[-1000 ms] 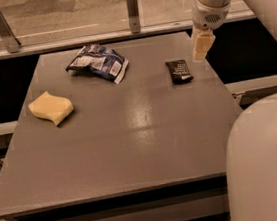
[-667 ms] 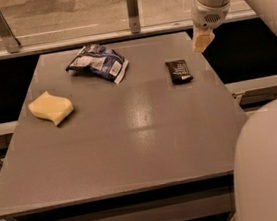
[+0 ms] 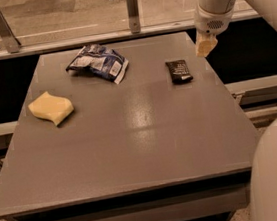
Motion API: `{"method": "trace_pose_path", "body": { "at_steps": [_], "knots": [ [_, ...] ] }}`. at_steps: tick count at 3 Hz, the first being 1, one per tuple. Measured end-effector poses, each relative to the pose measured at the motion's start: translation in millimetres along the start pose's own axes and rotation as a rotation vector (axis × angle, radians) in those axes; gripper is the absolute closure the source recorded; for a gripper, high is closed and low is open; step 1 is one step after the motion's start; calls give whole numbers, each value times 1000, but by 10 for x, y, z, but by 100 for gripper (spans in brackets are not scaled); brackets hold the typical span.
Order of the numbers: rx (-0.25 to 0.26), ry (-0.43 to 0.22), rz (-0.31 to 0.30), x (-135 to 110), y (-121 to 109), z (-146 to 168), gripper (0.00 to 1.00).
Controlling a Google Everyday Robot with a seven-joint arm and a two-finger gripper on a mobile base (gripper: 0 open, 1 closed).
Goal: Move rxbar chocolate near blue chip bag
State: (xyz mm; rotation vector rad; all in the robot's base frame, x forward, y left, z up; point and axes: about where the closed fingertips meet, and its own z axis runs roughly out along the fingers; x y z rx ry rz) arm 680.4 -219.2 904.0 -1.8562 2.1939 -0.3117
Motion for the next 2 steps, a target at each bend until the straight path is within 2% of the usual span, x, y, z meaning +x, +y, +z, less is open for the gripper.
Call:
{"method": "trace_pose_path", "body": {
  "at_steps": [2],
  "knots": [
    [-33, -1, -8, -13, 132, 193, 100]
  ]
}}
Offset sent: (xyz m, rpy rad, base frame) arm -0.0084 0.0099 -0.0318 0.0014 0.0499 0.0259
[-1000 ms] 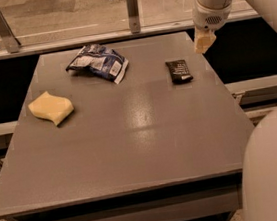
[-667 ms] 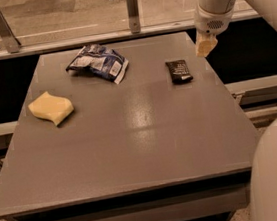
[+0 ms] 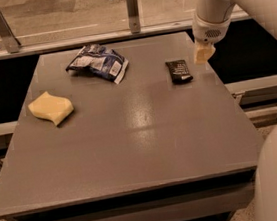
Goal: Move rxbar chocolate near blue chip bag
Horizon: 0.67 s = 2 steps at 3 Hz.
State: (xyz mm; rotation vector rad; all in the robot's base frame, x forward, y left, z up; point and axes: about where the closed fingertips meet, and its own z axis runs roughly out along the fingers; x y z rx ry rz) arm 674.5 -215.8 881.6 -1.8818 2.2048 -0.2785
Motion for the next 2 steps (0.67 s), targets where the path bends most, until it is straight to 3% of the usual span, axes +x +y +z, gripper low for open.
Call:
{"method": "trace_pose_path", "body": {
  "at_steps": [2],
  "knots": [
    [-27, 4, -58, -249, -23, 208, 100]
  ]
}}
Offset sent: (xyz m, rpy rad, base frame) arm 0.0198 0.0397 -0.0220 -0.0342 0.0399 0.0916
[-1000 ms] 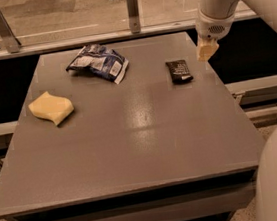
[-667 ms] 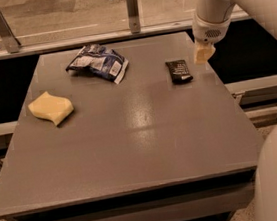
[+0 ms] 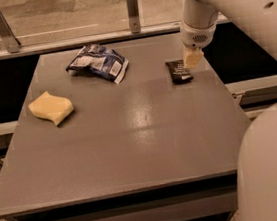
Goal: Move rxbar chocolate near blue chip bag
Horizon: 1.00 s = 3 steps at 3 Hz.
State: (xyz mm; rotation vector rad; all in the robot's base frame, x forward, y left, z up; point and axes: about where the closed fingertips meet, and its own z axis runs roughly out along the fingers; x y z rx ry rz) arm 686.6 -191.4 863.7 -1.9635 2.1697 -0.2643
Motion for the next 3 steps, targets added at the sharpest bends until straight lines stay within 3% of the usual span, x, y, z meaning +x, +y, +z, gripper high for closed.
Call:
{"method": "trace_pose_path", "body": {
  "at_steps": [3],
  "knots": [
    [-21, -15, -35, -174, -73, 219, 100]
  ]
}}
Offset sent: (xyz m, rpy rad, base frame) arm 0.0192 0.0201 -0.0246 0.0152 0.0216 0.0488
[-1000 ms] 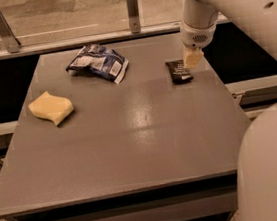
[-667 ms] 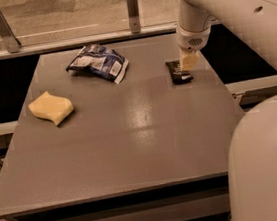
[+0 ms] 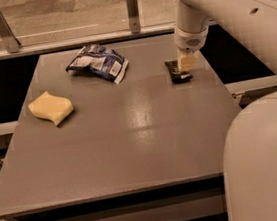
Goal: Move rxbar chocolate near blue chip bag
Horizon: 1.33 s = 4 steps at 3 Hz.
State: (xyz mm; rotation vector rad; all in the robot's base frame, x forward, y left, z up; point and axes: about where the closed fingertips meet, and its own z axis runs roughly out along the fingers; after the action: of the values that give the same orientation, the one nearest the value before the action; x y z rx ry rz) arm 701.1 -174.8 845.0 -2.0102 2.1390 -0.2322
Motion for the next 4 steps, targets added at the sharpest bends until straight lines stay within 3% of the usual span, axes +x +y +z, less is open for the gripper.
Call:
{"method": "trace_pose_path", "body": {
  "at_steps": [3, 4],
  "knots": [
    [0, 0, 0, -4, -1, -1, 100],
    [31, -19, -11, -226, -30, -228, 100]
  ]
}}
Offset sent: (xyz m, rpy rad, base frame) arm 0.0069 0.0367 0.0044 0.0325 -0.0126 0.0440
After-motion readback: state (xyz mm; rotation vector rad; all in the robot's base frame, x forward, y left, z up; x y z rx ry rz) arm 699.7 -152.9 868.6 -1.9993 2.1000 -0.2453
